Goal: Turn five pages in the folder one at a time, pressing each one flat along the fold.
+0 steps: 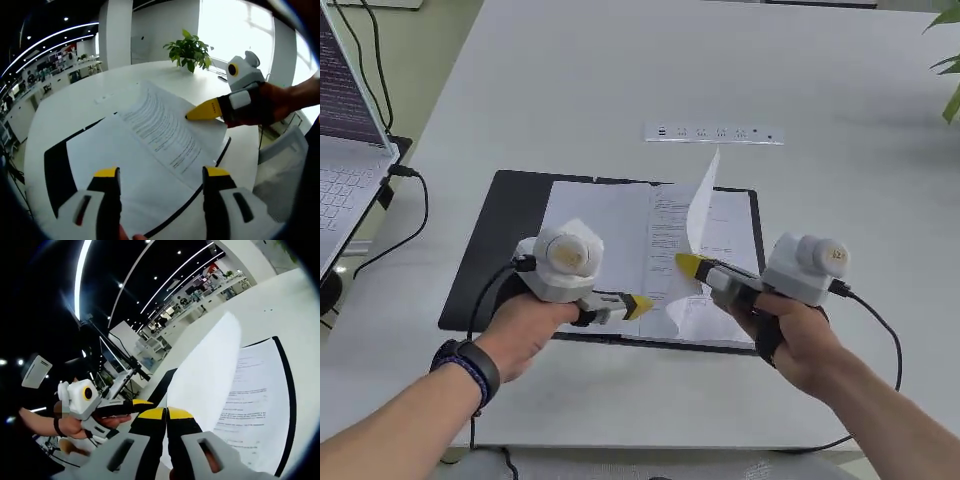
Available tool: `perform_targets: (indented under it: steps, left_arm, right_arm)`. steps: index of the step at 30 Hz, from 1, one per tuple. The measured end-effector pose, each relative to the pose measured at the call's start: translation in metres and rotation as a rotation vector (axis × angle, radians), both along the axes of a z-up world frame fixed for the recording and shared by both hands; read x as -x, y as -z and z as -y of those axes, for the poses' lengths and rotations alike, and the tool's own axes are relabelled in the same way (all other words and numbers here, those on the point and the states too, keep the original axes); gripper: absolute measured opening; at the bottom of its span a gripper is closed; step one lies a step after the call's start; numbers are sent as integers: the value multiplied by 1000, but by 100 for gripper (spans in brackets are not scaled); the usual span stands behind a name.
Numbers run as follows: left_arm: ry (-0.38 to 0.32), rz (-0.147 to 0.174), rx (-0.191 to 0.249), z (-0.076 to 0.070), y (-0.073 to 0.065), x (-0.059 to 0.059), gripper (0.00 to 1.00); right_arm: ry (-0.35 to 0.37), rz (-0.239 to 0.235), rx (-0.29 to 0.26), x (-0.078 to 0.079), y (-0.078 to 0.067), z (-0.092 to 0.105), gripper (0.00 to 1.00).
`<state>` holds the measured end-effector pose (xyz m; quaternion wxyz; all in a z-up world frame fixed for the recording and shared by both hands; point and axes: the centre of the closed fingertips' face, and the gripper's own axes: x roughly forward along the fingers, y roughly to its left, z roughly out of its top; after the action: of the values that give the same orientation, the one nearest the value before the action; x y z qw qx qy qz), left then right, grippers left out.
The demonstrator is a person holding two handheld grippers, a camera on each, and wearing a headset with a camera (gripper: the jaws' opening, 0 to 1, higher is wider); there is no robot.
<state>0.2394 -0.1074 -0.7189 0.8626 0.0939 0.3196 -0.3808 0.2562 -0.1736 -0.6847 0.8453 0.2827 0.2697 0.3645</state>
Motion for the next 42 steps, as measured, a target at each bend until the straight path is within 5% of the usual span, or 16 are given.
perform_targets:
  steps: [10, 22, 42]
  left_arm:
    - [-56, 5, -22, -44, 2, 3, 66]
    - [-99, 7, -43, -79, 4, 13, 67]
    - [-155, 16, -46, -115, 8, 23, 68]
  right_arm:
    - [-73, 7, -17, -3, -4, -42, 0]
    - [-155, 1, -15, 3, -4, -82, 0]
    - [-261, -35, 5, 9, 13, -133, 0]
